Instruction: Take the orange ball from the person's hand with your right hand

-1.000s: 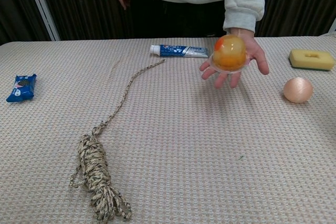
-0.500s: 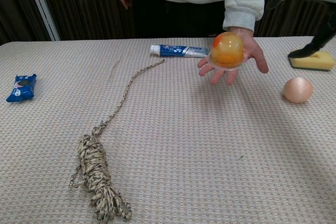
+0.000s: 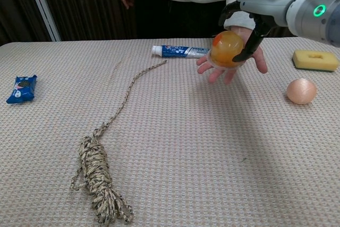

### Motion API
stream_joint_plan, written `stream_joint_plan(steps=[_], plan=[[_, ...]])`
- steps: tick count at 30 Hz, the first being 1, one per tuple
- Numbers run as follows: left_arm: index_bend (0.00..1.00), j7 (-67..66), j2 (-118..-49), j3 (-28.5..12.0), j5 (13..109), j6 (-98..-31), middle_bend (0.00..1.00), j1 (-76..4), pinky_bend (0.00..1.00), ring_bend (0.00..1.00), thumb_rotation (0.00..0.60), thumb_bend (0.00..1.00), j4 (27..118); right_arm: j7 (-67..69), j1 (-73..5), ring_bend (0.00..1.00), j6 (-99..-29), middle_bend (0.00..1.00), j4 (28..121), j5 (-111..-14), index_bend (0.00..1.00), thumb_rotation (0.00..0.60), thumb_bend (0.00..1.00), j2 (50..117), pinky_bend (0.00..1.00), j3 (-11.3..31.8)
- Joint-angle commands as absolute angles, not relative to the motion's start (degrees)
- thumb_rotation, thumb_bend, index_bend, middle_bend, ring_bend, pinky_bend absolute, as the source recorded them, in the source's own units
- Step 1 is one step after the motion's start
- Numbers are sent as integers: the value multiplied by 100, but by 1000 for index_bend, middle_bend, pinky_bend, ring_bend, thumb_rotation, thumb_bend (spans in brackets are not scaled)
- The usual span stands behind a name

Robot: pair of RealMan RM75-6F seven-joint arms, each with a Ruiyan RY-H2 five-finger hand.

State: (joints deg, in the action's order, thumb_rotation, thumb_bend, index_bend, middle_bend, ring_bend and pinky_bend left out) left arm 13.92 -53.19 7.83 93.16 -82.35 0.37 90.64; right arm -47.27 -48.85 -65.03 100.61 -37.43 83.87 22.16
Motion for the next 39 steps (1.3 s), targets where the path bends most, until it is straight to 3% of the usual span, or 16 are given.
stream_joint_plan(steps=[1, 16, 18, 23, 26, 31, 39], plan=[[53, 1389, -5314, 786, 9310, -8225, 0, 34, 0, 0, 600, 269, 9072, -4774, -5031, 48, -6546, 108, 9870, -3646, 217, 600, 112, 8522, 154, 2235], [67, 1388, -5283, 797, 9284, -8167, 0, 12, 0, 0, 600, 269, 9110, -4577, -5412, 97, -6466, 163, 8984, -3222, 281, 600, 170, 8982, 187, 2158], [70, 1397, -5281, 797, 9283, -8166, 0, 10, 0, 0, 600, 269, 9113, -4537, -5433, 157, -6465, 223, 8935, -3239, 342, 600, 220, 9022, 244, 2129], [79, 1418, -5279, 800, 9276, -8153, 0, 6, 0, 0, 600, 269, 9113, -4290, -5433, 442, -6615, 492, 8722, -3664, 579, 600, 335, 9180, 529, 2023], [80, 1421, -5275, 800, 9275, -8151, 0, 4, 0, 0, 600, 271, 9120, -4058, -5382, 511, -6689, 555, 8642, -3976, 666, 600, 356, 9243, 625, 1963], [83, 1420, -5273, 800, 9267, -8145, 0, 3, 0, 0, 600, 271, 9124, -3783, -5280, 531, -6761, 576, 8697, -4341, 705, 600, 363, 9194, 660, 1899], [88, 1403, -5271, 799, 9256, -8139, 0, 2, 0, 0, 600, 270, 9137, -3766, -4987, 533, -7043, 580, 9642, -4625, 713, 600, 364, 8506, 663, 1885]])
